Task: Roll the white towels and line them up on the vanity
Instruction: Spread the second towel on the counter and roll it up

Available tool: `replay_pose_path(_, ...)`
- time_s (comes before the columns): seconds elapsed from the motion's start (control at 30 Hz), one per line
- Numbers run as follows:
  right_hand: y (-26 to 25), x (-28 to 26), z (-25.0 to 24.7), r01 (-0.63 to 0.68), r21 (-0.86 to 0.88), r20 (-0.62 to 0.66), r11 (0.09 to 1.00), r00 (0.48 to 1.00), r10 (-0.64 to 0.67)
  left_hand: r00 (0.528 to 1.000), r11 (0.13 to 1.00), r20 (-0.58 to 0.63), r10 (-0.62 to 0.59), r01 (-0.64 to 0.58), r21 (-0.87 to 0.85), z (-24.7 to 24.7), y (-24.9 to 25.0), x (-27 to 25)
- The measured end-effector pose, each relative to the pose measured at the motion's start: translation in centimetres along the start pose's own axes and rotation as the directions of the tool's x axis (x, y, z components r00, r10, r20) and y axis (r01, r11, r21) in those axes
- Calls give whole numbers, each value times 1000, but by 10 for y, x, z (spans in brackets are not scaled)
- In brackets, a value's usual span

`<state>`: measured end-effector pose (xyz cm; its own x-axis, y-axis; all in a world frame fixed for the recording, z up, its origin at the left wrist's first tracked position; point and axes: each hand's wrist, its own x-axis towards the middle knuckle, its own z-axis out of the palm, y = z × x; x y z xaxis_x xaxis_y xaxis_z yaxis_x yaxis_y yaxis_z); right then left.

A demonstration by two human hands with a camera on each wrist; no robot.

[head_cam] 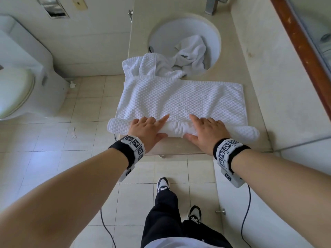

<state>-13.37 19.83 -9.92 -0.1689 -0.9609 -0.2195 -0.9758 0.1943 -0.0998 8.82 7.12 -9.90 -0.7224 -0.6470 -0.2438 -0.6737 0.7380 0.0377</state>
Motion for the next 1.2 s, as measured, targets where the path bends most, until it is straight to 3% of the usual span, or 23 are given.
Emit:
replay_pose_path(0.4,7,2,-4,68,156,201,985,975,-99,993,997,116,34,-26,-74,-9,5,-12)
replay_pose_path(0.57,9,11,-6,85,69,123,994,988,-93,996,999,87,35,-36,-1,-6,1,-3)
replay_pose_path(0.9,11,27,-9,-4,13,92,1000,996,3,970,997,242,2,17,-74,-12,-10,36)
replay_pose_path(1.0,5,15,-10,-30,5,4,1000,1000,30,964,995,266,-10,35,-89,-13,-10,42)
replay_pose_path(1.2,-10,-17,5,51,-28,-56,998,997,-52,947,993,320,-21,58,-107,-14,-10,47)
